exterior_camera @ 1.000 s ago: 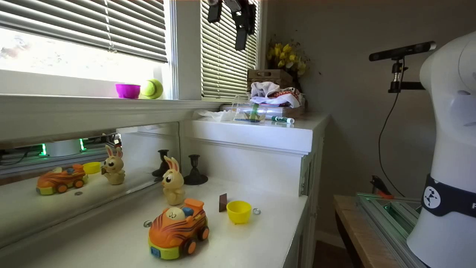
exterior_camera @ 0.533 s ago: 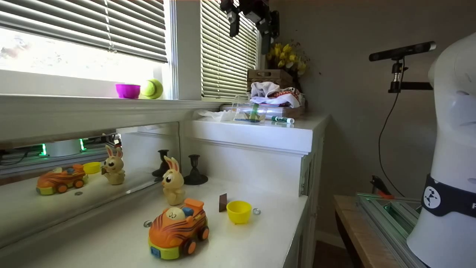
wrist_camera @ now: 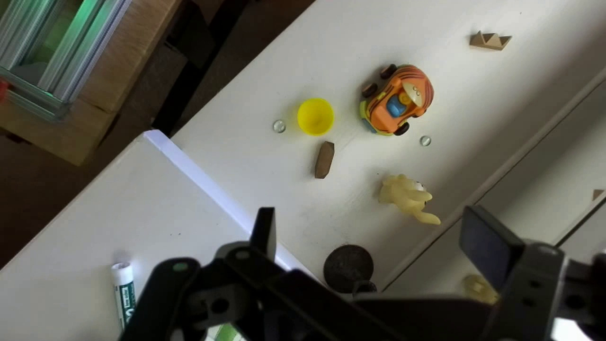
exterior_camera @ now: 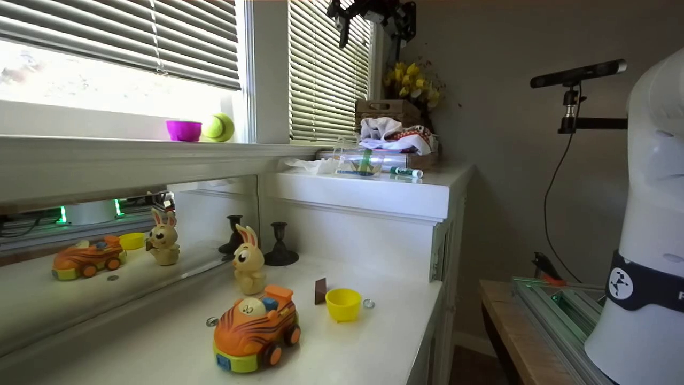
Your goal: Place the clear cup upright.
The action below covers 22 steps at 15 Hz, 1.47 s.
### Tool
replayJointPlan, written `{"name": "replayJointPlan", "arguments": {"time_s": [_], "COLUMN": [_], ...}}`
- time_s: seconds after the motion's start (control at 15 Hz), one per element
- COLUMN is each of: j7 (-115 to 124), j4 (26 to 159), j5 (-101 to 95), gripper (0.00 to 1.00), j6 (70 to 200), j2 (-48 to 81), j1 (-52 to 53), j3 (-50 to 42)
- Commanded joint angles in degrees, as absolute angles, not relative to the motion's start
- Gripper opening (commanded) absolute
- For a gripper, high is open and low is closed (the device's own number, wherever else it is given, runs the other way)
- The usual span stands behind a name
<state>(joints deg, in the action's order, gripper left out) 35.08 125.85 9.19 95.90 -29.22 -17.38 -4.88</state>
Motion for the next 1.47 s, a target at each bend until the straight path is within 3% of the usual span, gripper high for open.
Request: {"name": "replayJointPlan", "arguments": {"time_s": [0.0, 0.67, 1.0, 1.4], "j7": [35.5, 37.3, 46.5, 57.7], "j4": [125.7, 126.3, 122.2, 113.1], "j5": [9.0, 7.9, 6.8, -4.9], "gripper": [1.00, 1.00, 1.00, 1.00], "j6": [95.8, 97.8, 107.9, 104.5], "j2": [-29.2, -29.2, -23.1, -13.6], "j1": [-17.0, -17.5, -18.5, -18.0], "j3": [-5.1, -4.5, -3.7, -3.2]}}
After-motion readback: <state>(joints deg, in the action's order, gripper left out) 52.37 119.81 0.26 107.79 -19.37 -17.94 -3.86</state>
